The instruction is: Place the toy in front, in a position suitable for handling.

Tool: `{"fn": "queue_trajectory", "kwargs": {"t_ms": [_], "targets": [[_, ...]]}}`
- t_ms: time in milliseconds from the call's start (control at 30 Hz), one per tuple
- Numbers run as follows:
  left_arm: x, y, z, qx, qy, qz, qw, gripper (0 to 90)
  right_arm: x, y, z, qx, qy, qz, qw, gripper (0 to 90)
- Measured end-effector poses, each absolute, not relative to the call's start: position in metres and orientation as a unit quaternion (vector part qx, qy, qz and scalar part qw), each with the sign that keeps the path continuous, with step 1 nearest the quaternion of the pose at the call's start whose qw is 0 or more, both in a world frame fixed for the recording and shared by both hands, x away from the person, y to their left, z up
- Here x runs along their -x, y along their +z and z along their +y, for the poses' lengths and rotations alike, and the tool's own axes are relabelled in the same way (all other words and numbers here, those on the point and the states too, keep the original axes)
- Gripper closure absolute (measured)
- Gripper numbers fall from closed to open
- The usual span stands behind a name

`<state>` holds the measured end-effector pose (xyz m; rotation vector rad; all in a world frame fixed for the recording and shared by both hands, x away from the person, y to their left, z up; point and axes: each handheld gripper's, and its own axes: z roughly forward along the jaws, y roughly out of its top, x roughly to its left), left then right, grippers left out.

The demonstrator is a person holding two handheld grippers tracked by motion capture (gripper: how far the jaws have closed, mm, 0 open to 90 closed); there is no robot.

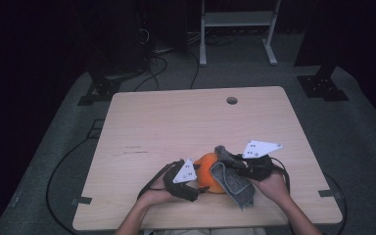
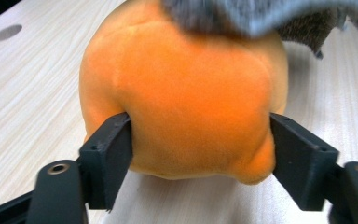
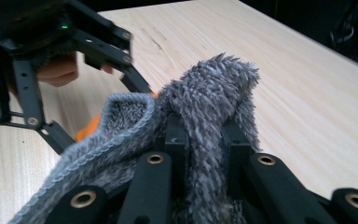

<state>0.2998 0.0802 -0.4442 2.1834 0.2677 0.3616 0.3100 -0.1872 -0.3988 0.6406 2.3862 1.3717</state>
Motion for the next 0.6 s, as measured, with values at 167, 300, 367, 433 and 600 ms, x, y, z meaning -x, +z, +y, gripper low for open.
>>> {"fn": "queue_trajectory", "kwargs": {"t_ms": [167, 300, 367, 433, 600], "targets": [[-0.305, -0.436, 0.084, -0.863, 0.112, 0.126, 0.477, 17.0, -0.306, -0.405, -0.194, -0.235, 0.486, 0.827, 0.156, 76.3], [-0.305, -0.433, 0.084, -0.849, 0.095, 0.132, 0.503, 16.1, -0.297, -0.406, -0.187, -0.210, 0.495, 0.830, 0.149, 76.2], [-0.306, -0.434, 0.085, -0.851, 0.099, 0.137, 0.497, 16.1, -0.293, -0.406, -0.181, -0.198, 0.491, 0.834, 0.156, 76.1], [-0.306, -0.437, 0.084, -0.855, 0.103, 0.144, 0.488, 16.2, -0.294, -0.407, -0.179, -0.194, 0.492, 0.834, 0.155, 76.2], [-0.306, -0.442, 0.088, -0.868, 0.106, 0.142, 0.464, 18.5, -0.299, -0.410, -0.187, -0.211, 0.499, 0.828, 0.146, 76.1]]}}
